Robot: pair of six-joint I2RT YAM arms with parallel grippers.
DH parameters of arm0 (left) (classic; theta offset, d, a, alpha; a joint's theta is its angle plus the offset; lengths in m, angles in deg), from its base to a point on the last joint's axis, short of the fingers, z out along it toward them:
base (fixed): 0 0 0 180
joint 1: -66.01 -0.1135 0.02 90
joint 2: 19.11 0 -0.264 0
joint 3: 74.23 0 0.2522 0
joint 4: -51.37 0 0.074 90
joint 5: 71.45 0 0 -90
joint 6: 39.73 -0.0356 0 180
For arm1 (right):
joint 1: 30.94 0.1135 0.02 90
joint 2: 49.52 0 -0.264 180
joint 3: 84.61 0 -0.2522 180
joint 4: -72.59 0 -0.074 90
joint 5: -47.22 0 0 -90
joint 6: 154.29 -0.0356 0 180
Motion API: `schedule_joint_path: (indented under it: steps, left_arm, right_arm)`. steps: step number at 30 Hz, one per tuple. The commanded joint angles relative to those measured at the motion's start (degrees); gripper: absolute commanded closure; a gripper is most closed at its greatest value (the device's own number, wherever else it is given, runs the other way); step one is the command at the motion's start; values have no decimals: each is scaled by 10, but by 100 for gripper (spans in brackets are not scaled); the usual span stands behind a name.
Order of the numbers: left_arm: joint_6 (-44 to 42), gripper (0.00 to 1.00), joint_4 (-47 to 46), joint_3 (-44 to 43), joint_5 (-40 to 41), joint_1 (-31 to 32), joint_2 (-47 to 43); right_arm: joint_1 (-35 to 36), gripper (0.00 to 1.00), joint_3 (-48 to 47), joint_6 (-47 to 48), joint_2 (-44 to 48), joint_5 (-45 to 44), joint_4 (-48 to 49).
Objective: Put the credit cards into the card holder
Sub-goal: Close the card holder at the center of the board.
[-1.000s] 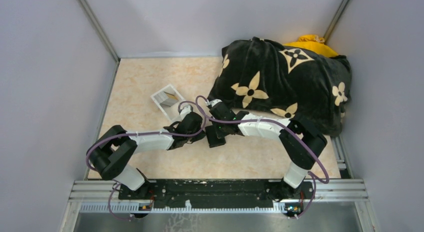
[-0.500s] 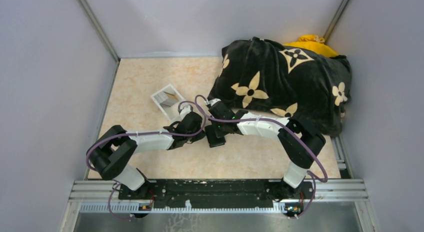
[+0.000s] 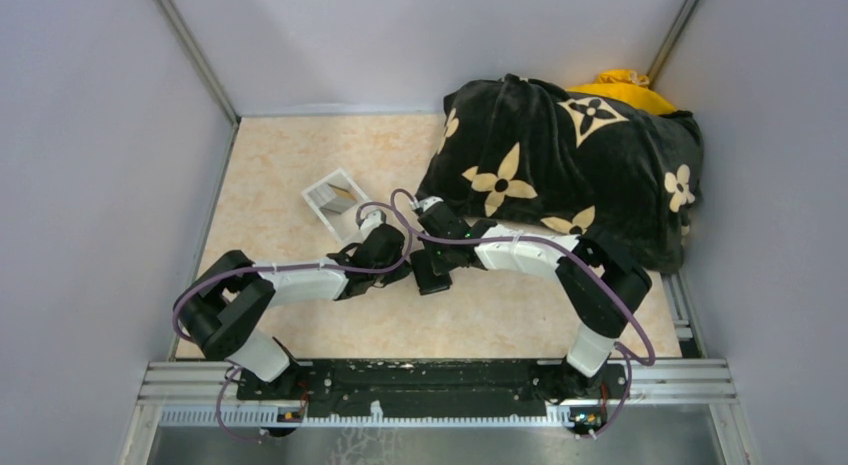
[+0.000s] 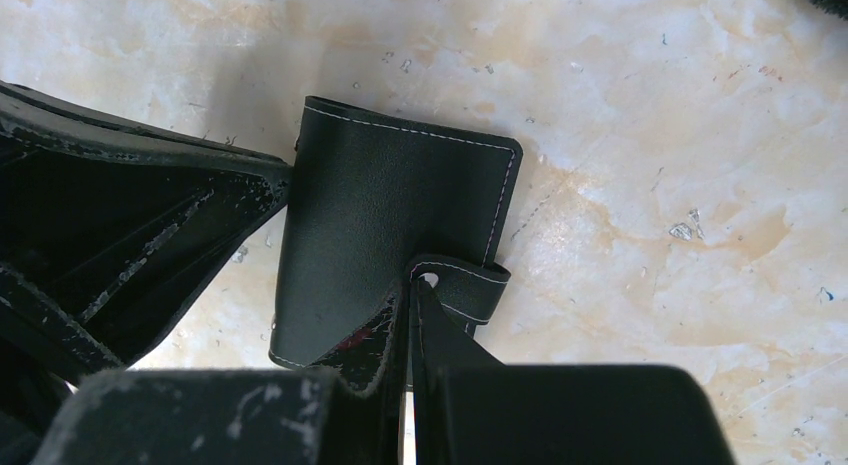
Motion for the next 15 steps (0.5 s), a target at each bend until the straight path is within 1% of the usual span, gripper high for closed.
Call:
schedule_joint_path:
  steps: [1,3,5,15]
  left_arm:
    - [-15,100,59,21,-6,-2,31]
    - [-15,100,59,22,-6,-2,31]
    - [-15,100,59,22,-6,-2,31]
    - [-16,100,59,19,-7,-2,32]
  right_arm:
    - [-6,100,-22,-4,21,-7,11]
    - [-8,100,-21,-5,21,-8,11]
    - [-8,100,-20,-5,41,-8,12]
    - [-9,100,-21,-3,36,-7,9]
